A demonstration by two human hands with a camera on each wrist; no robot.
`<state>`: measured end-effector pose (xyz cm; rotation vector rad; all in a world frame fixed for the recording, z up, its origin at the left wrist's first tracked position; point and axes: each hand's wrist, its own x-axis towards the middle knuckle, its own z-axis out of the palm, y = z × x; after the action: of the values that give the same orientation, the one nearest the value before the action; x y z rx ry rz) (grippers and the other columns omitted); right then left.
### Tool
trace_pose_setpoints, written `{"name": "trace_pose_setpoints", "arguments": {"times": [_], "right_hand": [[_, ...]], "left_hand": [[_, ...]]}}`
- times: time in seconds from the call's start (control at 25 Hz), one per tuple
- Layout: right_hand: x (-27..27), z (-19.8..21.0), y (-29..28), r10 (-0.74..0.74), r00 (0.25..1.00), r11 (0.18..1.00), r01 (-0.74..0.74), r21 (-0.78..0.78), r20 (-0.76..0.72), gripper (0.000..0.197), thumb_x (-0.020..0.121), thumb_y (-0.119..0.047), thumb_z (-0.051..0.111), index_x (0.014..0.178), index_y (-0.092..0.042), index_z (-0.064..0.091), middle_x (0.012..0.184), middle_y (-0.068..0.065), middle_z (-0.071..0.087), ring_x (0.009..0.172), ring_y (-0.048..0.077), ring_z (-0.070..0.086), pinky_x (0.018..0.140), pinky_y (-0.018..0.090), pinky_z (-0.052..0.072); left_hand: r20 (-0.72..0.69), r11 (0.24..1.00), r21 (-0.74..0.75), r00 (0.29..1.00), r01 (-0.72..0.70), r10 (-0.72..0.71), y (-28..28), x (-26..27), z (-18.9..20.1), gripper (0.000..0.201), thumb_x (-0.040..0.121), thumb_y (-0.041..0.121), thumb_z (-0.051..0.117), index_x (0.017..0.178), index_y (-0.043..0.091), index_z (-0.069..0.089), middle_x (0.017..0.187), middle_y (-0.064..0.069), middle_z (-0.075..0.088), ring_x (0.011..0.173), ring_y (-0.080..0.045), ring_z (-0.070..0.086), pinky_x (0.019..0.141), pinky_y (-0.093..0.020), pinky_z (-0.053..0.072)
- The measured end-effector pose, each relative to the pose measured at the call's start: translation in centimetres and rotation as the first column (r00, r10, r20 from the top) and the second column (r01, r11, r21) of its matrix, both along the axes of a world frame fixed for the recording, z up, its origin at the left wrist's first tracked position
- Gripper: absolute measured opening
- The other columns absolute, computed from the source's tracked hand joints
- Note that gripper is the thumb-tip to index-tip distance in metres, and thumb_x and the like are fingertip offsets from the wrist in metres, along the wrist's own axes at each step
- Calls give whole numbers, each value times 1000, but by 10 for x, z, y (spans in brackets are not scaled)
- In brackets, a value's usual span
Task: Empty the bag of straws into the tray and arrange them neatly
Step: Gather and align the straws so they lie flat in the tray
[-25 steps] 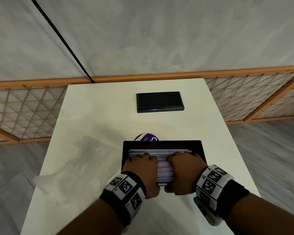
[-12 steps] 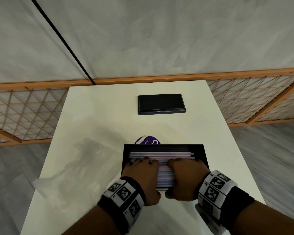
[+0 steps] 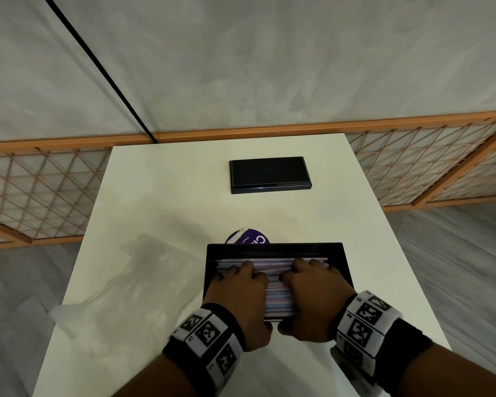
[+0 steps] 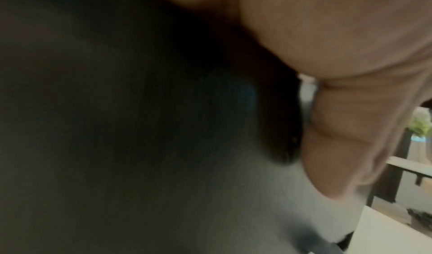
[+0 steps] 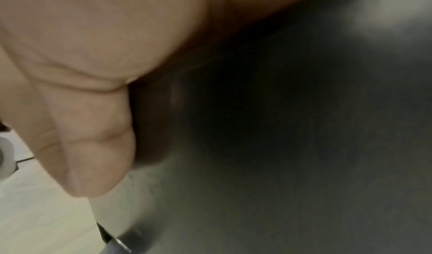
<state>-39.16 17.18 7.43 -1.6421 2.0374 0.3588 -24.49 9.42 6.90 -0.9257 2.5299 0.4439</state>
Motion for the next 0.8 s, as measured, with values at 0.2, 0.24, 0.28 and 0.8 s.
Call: {"name": "trace_pose_setpoints", "arguments": {"times": [0.2, 0.24, 0.28, 0.8], "right_hand": [[3, 2, 1, 7, 1000, 1000, -7, 5, -5, 70, 65, -64, 68, 124, -32, 48, 124, -9, 59, 117, 20, 56, 109, 41, 35], [4, 1, 2, 10, 1000, 1000, -10, 2, -21, 71, 65, -64, 67, 126, -31, 48, 126, -7, 57, 118, 22, 54, 108, 43, 34], [4, 1, 2, 12, 999, 1000, -12, -2, -33, 72, 65, -64, 66, 127, -31, 48, 128, -5, 53, 119, 24, 51, 107, 43, 35], [8, 4, 0, 41, 998, 999, -41, 19, -45, 61, 64, -59, 68, 117, -30, 59, 118, -4, 56, 108, 24, 57, 98, 40, 47]], "left_hand": [[43, 999, -43, 999, 33, -31, 3, -1, 8, 69, 82, 47, 70, 141, 27, 40, 140, 3, 49, 133, -24, 45, 118, -51, 28], [50, 997, -56, 998, 49, -47, 4, -1, 8, 71, 82, 47, 70, 142, 27, 37, 141, 3, 48, 134, -25, 43, 119, -53, 26], [56, 997, -57, 997, 59, -55, 6, 0, 8, 73, 82, 46, 70, 143, 27, 36, 142, 2, 46, 135, -26, 42, 118, -53, 27], [23, 1000, -9, 1000, 21, -20, 7, 3, 5, 63, 80, 47, 71, 135, 28, 46, 137, 1, 47, 131, -26, 46, 113, -47, 36]]}}
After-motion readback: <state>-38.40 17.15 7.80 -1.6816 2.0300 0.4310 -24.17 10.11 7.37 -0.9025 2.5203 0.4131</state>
